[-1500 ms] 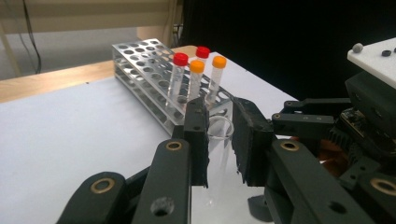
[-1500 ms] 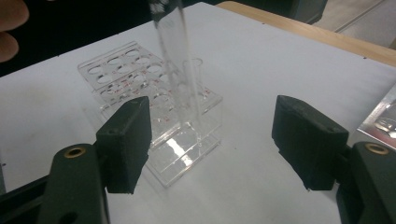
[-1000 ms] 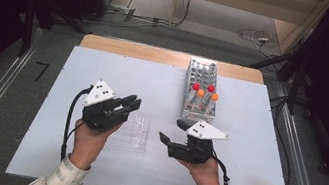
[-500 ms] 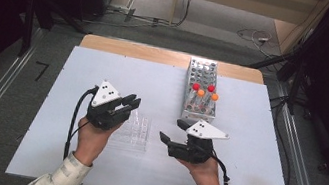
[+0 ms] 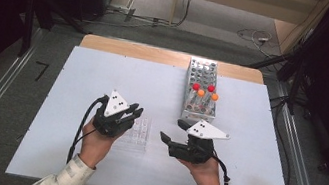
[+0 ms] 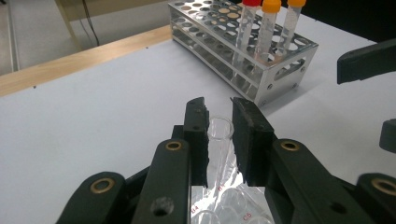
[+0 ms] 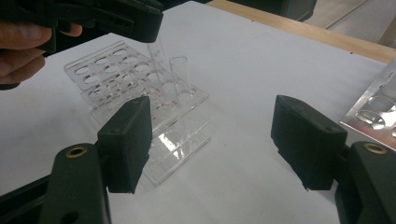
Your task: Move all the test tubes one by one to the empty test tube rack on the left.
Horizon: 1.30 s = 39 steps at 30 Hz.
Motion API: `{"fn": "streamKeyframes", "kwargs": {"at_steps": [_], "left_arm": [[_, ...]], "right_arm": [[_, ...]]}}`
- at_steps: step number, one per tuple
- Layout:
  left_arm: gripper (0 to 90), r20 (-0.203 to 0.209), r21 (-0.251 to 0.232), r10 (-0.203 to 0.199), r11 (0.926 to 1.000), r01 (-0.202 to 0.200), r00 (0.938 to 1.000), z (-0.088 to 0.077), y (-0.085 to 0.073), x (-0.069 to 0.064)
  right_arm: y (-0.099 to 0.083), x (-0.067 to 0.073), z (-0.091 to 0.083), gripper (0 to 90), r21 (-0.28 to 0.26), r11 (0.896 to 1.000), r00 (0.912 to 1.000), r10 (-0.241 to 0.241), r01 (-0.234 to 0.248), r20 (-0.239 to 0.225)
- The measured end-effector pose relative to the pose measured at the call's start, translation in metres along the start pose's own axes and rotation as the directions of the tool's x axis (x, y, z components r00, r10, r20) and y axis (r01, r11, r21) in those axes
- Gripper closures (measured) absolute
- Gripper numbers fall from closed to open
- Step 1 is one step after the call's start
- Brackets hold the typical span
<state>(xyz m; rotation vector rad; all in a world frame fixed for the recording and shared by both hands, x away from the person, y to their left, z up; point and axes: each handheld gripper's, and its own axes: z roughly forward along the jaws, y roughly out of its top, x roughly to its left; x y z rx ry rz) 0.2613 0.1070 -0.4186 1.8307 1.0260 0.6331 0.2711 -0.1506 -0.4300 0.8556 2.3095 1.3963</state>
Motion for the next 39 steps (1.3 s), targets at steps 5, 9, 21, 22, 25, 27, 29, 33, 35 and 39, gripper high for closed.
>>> {"fn": "streamKeyframes", "kwargs": {"at_steps": [5, 9, 21, 22, 25, 27, 29, 33, 35, 39], "left_arm": [[75.8, 0.003, 0.006, 0.0, 1.0, 0.0, 1.0, 0.002, -0.002, 0.0], [75.4, 0.007, 0.009, -0.007, 0.9999, 0.007, 0.9999, 0.002, -0.002, 0.0], [74.4, 0.031, 0.006, -0.032, 0.9995, 0.032, 0.999, 0.003, -0.003, 0.002], [73.9, 0.031, 0.004, -0.034, 0.9994, 0.034, 0.9989, 0.003, -0.003, 0.002], [72.3, 0.037, -0.01, -0.053, 0.9985, 0.053, 0.9979, 0.001, -0.003, 0.004], [72.1, 0.041, -0.019, -0.066, 0.9976, 0.066, 0.997, 0.0, -0.002, 0.005], [68.8, 0.048, -0.023, -0.075, 0.9968, 0.076, 0.996, -0.002, -0.002, 0.006], [60.8, 0.049, -0.029, -0.09, 0.9954, 0.092, 0.9947, -0.002, -0.001, 0.008], [54.5, 0.043, -0.031, -0.099, 0.9944, 0.101, 0.9941, -0.002, -0.001, 0.008], [43.3, 0.021, -0.033, -0.102, 0.9941, 0.103, 0.9945, -0.003, 0.0, 0.008]], "right_arm": [[0.0, 0.0, 0.0, 27.6, 0.003, 1.0, 1.0, -0.001, 0.001, -0.001], [0.0, 0.0, 0.001, 27.6, 0.005, 1.0, 1.0, -0.002, 0.002, -0.001], [-0.001, -0.001, 0.001, 27.6, 0.004, 1.0, 1.0, -0.004, 0.004, 0.006], [-0.001, -0.002, 0.001, 27.6, 0.004, 1.0, 1.0, -0.001, 0.001, 0.009], [-0.001, -0.005, 0.0, 27.6, 0.002, 1.0, 0.9996, 0.005, -0.005, 0.029], [-0.001, -0.01, -0.001, 27.6, 0.001, 1.0, 0.9986, 0.018, -0.018, 0.05], [-0.003, -0.019, -0.002, 27.7, -0.004, 0.999, 0.9963, 0.038, -0.038, 0.077], [-0.004, -0.032, -0.004, 27.8, -0.007, 0.997, 0.989, 0.073, -0.072, 0.129], [-0.005, -0.038, -0.005, 27.9, -0.001, 0.996, 0.9832, 0.089, -0.09, 0.159], [-0.006, -0.048, -0.007, 28.4, -0.004, 0.992, 0.9669, 0.121, -0.123, 0.225]]}}
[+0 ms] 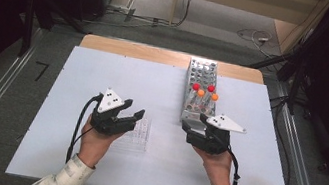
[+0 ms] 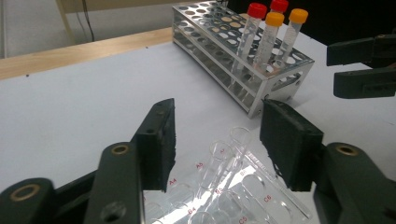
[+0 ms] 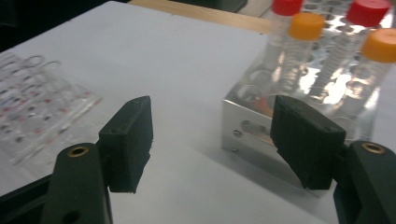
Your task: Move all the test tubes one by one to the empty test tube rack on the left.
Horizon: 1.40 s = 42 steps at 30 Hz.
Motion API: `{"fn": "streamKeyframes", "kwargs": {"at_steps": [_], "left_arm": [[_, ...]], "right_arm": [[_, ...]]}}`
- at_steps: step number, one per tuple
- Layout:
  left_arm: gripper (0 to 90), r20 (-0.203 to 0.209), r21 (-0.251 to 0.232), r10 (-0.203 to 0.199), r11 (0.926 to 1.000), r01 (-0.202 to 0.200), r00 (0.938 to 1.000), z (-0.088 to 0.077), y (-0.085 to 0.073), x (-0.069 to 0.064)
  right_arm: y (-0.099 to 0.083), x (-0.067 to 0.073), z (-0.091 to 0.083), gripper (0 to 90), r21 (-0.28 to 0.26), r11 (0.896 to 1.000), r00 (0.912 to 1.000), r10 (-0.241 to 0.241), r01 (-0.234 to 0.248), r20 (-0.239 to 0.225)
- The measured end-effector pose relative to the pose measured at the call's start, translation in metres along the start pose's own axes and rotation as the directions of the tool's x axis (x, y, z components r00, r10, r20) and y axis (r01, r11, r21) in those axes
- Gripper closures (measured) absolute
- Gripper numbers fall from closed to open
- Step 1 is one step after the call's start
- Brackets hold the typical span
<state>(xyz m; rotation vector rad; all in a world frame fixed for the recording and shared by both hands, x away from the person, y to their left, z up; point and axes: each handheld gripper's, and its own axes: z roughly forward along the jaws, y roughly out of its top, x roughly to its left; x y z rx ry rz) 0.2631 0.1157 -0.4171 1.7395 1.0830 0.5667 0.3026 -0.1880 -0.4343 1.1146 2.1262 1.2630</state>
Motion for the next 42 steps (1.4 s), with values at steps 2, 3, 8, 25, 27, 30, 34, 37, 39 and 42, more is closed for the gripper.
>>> {"fn": "streamKeyframes", "kwargs": {"at_steps": [2, 3, 8, 25, 27, 30, 34, 37, 39, 42], "left_arm": [[40.0, -0.002, -0.001, -0.005, 1.0, 0.005, 1.0, 0.0, 0.0, 0.0], [37.0, -0.007, 0.0, -0.008, 1.0, 0.008, 0.9999, -0.001, 0.001, 0.0], [24.9, -0.014, -0.012, -0.045, 0.9989, 0.045, 0.9989, -0.003, 0.003, 0.003], [20.6, -0.011, -0.026, -0.053, 0.9983, 0.052, 0.9986, -0.005, 0.004, 0.005], [20.6, -0.013, -0.03, -0.053, 0.9982, 0.053, 0.9985, -0.006, 0.004, 0.005], [20.5, -0.014, -0.025, -0.052, 0.9983, 0.052, 0.9985, -0.005, 0.004, 0.005], [20.5, -0.011, -0.031, -0.053, 0.9982, 0.052, 0.9985, -0.006, 0.004, 0.004], [20.5, -0.008, -0.03, -0.052, 0.9982, 0.052, 0.9986, -0.006, 0.004, 0.004], [20.5, -0.007, -0.03, -0.053, 0.9982, 0.053, 0.9986, -0.006, 0.004, 0.004], [20.5, -0.007, -0.029, -0.053, 0.9982, 0.052, 0.9986, -0.006, 0.004, 0.004]], "right_arm": [[0.0, -0.005, 0.001, 28.6, 0.002, 1.0, 0.9994, 0.016, -0.016, 0.029], [0.0, -0.007, 0.002, 28.6, 0.001, 1.0, 0.9985, 0.017, -0.017, 0.052], [0.001, -0.02, 0.003, 29.8, -0.018, 0.999, 0.9883, 0.04, -0.037, 0.147], [0.004, -0.06, 0.041, 54.8, -0.031, 0.996, 0.9565, 0.092, -0.087, 0.277], [0.006, -0.06, 0.042, 57.3, -0.04, 0.996, 0.9576, 0.087, -0.079, 0.275], [0.011, -0.058, 0.044, 61.9, -0.035, 0.997, 0.9591, 0.069, -0.062, 0.274], [0.015, -0.058, 0.047, 65.4, -0.014, 0.999, 0.9565, 0.055, -0.053, 0.287], [0.014, -0.059, 0.05, 66.6, 0.004, 0.998, 0.956, 0.058, -0.062, 0.288], [0.014, -0.059, 0.051, 68.4, 0.009, 0.998, 0.9542, 0.055, -0.06, 0.294], [0.014, -0.059, 0.05, 70.9, 0.011, 0.998, 0.9519, 0.058, -0.065, 0.301]]}}
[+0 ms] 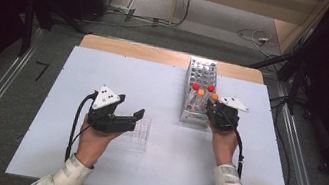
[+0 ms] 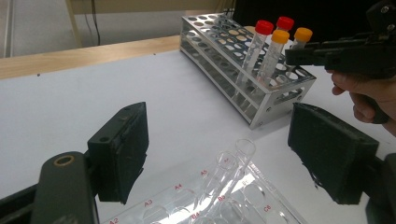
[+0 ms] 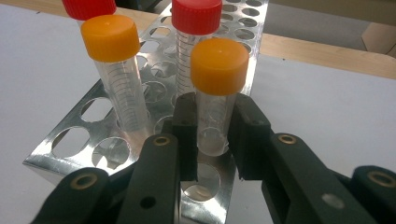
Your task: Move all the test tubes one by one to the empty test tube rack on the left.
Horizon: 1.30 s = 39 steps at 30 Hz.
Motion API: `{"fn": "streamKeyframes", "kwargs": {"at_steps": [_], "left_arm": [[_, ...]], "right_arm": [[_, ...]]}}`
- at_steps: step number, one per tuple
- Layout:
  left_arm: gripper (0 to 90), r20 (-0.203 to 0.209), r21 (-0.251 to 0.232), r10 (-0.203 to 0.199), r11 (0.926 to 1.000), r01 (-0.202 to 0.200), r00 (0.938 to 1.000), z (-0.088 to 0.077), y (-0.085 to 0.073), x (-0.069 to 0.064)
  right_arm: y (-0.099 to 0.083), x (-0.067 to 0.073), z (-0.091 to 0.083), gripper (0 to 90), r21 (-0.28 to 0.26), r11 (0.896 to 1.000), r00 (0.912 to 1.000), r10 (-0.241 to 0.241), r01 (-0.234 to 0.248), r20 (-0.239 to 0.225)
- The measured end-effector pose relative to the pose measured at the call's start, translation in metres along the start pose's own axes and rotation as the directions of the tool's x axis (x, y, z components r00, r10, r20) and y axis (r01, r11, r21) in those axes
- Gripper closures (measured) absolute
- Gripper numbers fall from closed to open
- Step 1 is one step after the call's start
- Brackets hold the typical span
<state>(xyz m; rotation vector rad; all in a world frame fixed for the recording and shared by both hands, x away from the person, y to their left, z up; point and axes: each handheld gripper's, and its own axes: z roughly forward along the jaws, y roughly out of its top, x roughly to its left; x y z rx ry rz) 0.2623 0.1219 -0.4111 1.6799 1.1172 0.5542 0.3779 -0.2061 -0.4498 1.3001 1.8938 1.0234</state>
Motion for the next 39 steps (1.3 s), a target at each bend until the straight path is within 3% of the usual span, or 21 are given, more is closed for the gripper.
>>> {"fn": "streamKeyframes", "kwargs": {"at_steps": [20, 31, 39], "left_arm": [[20.6, -0.002, -0.009, -0.005, 0.9999, 0.005, 1.0, -0.002, 0.001, -0.001], [20.7, -0.004, -0.015, -0.007, 0.9999, 0.007, 1.0, -0.003, 0.001, -0.002], [20.7, 0.018, -0.019, -0.006, 0.9998, 0.007, 0.9998, -0.004, 0.002, -0.007]], "right_arm": [[0.038, 0.002, -0.048, 71.2, -0.144, 0.989, 0.9991, -0.039, 0.036, -0.017], [0.032, 0.016, -0.067, 71.2, -0.143, 0.988, 0.9921, -0.069, 0.053, -0.105], [0.019, 0.037, -0.08, 71.2, -0.139, 0.987, 0.9699, -0.109, 0.08, -0.218]]}}
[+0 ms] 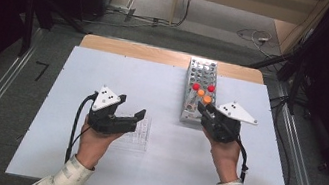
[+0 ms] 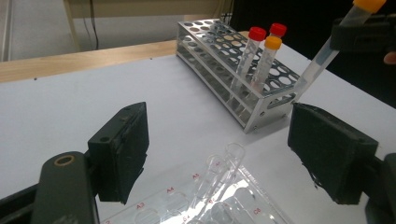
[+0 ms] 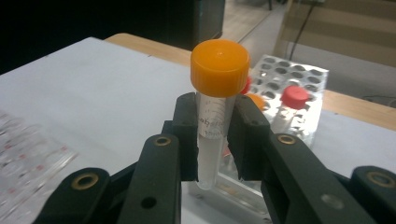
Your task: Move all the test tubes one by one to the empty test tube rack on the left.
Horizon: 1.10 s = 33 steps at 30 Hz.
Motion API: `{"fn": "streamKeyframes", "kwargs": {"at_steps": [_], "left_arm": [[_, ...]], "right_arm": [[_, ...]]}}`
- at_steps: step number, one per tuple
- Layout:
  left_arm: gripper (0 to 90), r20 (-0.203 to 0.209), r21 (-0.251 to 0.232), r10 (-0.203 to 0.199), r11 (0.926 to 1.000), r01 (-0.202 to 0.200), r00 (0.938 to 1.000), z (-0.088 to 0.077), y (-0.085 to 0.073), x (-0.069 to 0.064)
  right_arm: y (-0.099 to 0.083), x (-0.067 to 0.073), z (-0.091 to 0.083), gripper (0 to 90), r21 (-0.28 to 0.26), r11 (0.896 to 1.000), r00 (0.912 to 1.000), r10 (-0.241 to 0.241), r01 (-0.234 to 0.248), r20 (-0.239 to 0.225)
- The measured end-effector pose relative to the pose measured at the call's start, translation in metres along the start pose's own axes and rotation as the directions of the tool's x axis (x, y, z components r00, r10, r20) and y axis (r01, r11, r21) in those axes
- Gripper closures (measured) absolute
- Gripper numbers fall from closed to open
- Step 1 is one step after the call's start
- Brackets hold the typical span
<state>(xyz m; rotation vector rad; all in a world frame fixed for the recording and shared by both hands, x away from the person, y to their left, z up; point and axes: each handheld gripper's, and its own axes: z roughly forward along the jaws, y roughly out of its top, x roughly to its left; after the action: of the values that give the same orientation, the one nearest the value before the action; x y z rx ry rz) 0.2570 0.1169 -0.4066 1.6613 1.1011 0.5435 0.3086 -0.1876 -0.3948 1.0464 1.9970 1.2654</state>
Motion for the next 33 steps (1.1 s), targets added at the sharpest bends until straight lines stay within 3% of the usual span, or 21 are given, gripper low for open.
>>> {"fn": "streamKeyframes", "kwargs": {"at_steps": [9, 20, 25, 33], "left_arm": [[21.1, 0.03, -0.016, 0.025, 0.9996, -0.025, 0.9992, -0.003, 0.003, -0.013], [23.2, 0.091, -0.005, 0.064, 0.9979, -0.064, 0.9937, 0.005, 0.002, -0.036], [27.4, 0.133, 0.013, 0.076, 0.9968, -0.078, 0.9882, 0.012, 0.0, -0.046], [42.9, 0.217, 0.02, 0.096, 0.9945, -0.103, 0.9715, 0.026, -0.001, -0.061]], "right_arm": [[-0.023, 0.027, 0.005, 71.2, 0.053, 0.998, 0.9943, -0.037, 0.042, -0.1], [-0.038, 0.055, 0.006, 71.2, 0.086, 0.992, 0.9774, -0.076, 0.094, -0.197], [-0.041, 0.064, 0.008, 71.1, 0.099, 0.988, 0.9702, -0.094, 0.119, -0.223], [-0.042, 0.07, 0.007, 71.2, 0.107, 0.985, 0.9641, -0.107, 0.136, -0.243]]}}
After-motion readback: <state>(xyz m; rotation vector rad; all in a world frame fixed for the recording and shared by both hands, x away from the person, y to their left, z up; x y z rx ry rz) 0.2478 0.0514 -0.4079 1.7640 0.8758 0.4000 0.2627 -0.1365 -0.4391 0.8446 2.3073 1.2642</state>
